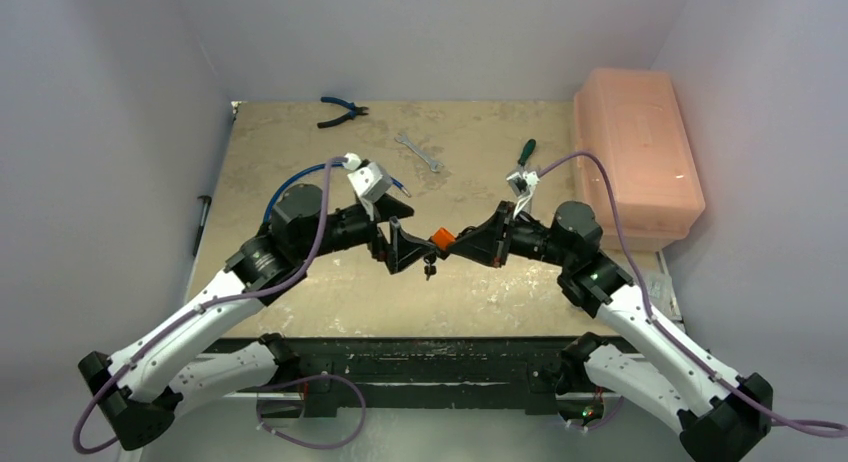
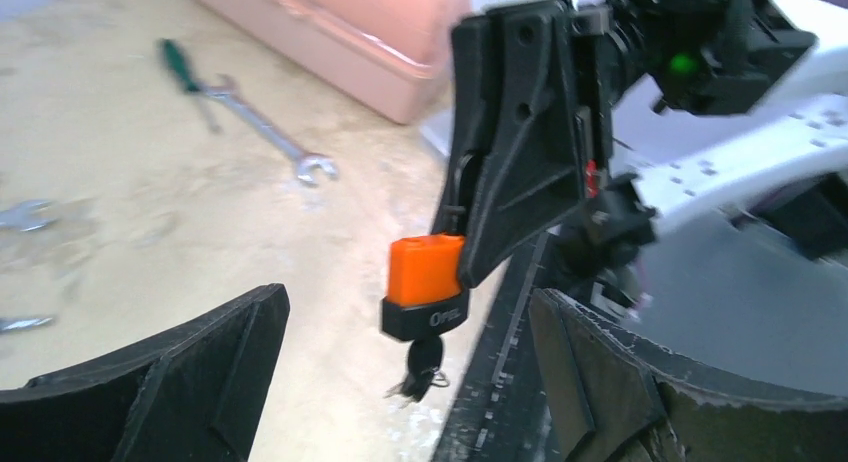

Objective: Unlock with the key

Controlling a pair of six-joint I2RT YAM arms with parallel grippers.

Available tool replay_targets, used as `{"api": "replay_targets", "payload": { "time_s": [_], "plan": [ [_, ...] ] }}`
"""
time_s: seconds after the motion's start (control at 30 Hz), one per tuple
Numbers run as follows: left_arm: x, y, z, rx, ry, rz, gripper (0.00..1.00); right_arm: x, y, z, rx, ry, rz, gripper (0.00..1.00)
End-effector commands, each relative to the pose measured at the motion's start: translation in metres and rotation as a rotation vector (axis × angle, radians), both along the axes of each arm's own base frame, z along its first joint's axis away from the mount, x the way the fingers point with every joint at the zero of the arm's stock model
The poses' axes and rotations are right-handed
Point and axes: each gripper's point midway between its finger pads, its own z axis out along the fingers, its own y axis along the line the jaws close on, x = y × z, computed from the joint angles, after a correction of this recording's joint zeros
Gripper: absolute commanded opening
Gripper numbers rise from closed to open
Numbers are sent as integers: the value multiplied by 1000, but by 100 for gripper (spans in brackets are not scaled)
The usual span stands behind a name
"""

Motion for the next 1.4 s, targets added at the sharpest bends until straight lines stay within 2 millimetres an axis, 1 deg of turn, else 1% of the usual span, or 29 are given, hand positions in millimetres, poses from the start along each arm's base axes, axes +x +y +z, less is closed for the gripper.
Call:
{"api": "replay_targets", "payload": {
  "time_s": [0.0, 0.07, 0.17, 0.23, 0.33, 0.37, 0.4, 0.47, 0.53, 0.57, 0.6, 0.7, 0.77, 0.8, 0.83, 0.93, 0.97, 1.0, 1.03, 1.1, 1.17, 1.27, 1.37],
  "plan": [
    [40, 55, -10, 103, -128, 354, 99, 24, 2, -8, 36, 28, -101, 0],
    [50, 79, -16, 146, -158, 477, 98, 30, 4, -20, 37, 49, -116, 0],
    [57, 109, -25, 200, -176, 617, 98, 40, 12, -39, 21, 89, -125, 0],
    [56, 121, -31, 215, -192, 656, 99, 47, 21, -49, 5, 111, -129, 0],
    [55, 138, -41, 220, -222, 719, 99, 56, 40, -57, -16, 129, -128, 0],
    [56, 143, -45, 223, -228, 743, 99, 59, 49, -58, -22, 133, -122, 0],
    [56, 148, -49, 226, -235, 764, 99, 58, 63, -54, -24, 130, -104, 0],
    [56, 152, -51, 227, -257, 775, 99, 63, 86, -54, -34, 143, -89, 0],
    [55, 152, -48, 217, -276, 769, 99, 70, 107, -55, -35, 173, -80, 0],
    [55, 152, -46, 210, -281, 770, 99, 75, 118, -63, -42, 206, -77, 0],
    [56, 153, -46, 213, -284, 770, 99, 80, 126, -62, -30, 221, -73, 0],
    [56, 154, -47, 214, -280, 779, 99, 98, 145, -66, -28, 258, -87, 0],
    [57, 156, -48, 213, -277, 797, 98, 110, 154, -77, -57, 295, -104, 0],
    [58, 157, -48, 211, -276, 804, 99, 118, 157, -86, -75, 322, -127, 0],
    [58, 158, -48, 210, -276, 807, 99, 126, 159, -99, -102, 347, -148, 0],
    [59, 157, -49, 212, -275, 806, 98, 141, 167, -130, -128, 412, -139, 0],
    [59, 156, -50, 213, -273, 805, 99, 148, 165, -138, -128, 430, -143, 0],
    [59, 155, -51, 213, -269, 800, 99, 156, 162, -150, -134, 452, -147, 0],
    [58, 153, -52, 214, -267, 791, 98, 162, 157, -159, -135, 464, -152, 0],
    [58, 151, -54, 220, -263, 777, 98, 177, 142, -176, -141, 486, -182, 0],
    [59, 150, -55, 223, -259, 774, 98, 188, 127, -191, -155, 502, -204, 0],
    [59, 149, -55, 222, -258, 774, 98, 195, 112, -212, -183, 533, -239, 0],
    [59, 148, -56, 221, -256, 772, 98, 196, 106, -224, -201, 549, -249, 0]
  ]
}}
